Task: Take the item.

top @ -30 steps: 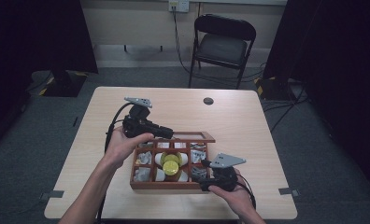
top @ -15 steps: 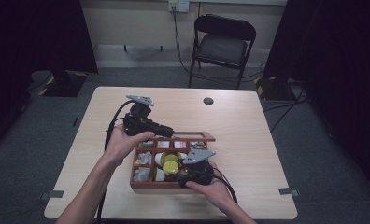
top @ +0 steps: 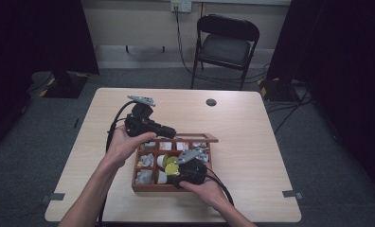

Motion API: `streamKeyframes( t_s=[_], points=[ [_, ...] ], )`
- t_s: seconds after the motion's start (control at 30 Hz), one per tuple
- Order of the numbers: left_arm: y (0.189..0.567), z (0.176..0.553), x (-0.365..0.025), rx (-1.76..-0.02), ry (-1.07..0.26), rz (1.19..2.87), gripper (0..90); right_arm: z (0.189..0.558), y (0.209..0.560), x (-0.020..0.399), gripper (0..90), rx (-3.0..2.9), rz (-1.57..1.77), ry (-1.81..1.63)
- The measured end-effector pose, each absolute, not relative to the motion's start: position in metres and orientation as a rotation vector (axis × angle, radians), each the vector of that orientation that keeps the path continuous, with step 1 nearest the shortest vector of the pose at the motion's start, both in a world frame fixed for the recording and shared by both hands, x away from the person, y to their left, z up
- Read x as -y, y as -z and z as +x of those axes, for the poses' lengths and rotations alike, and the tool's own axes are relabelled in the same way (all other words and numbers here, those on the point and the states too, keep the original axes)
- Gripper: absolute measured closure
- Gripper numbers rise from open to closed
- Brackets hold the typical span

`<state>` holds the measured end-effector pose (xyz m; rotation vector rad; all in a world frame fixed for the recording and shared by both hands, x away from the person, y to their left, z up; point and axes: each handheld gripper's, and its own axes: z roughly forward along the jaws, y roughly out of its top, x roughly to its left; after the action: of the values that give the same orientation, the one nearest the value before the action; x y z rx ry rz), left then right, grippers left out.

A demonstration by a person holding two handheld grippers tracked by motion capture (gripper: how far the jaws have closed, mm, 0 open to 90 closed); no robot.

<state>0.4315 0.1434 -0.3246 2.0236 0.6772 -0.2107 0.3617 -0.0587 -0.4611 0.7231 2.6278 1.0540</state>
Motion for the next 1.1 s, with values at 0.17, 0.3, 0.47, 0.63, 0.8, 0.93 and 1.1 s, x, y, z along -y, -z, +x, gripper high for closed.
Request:
streamKeyframes(
  t_s=[0.17, 0.3, 0.47, 0.63, 0.8, 0.93, 1.1],
  points=[
    [0.3246, 0.4323, -0.1442, -0.668, 0.207, 2.022, 81.4, 0.3645, 0.4622, 0.0553, 32.5, -2.631, 0.720, -1.027],
    [0.3250, 0.4322, -0.1438, -0.669, 0.207, 2.019, 81.4, 0.3656, 0.4639, 0.0522, 32.9, -2.649, 0.699, -1.003],
    [0.3249, 0.4320, -0.1438, -0.669, 0.207, 2.018, 81.4, 0.3647, 0.4662, 0.0495, 36.8, -2.654, 0.694, -0.952],
    [0.3252, 0.4317, -0.1437, -0.666, 0.206, 2.021, 81.4, 0.3639, 0.4662, 0.0496, 37.2, -2.650, 0.698, -0.956],
    [0.3258, 0.4323, -0.1443, -0.660, 0.216, 2.025, 81.4, 0.3623, 0.4650, 0.0504, 42.1, -2.632, 0.704, -0.977],
    [0.3259, 0.4323, -0.1441, -0.664, 0.217, 2.020, 81.4, 0.3631, 0.4648, 0.0522, 45.1, -2.646, 0.703, -0.983],
    [0.3259, 0.4319, -0.1437, -0.664, 0.214, 2.022, 81.3, 0.3647, 0.4640, 0.0534, 35.3, -2.624, 0.753, -1.015]
  ],
)
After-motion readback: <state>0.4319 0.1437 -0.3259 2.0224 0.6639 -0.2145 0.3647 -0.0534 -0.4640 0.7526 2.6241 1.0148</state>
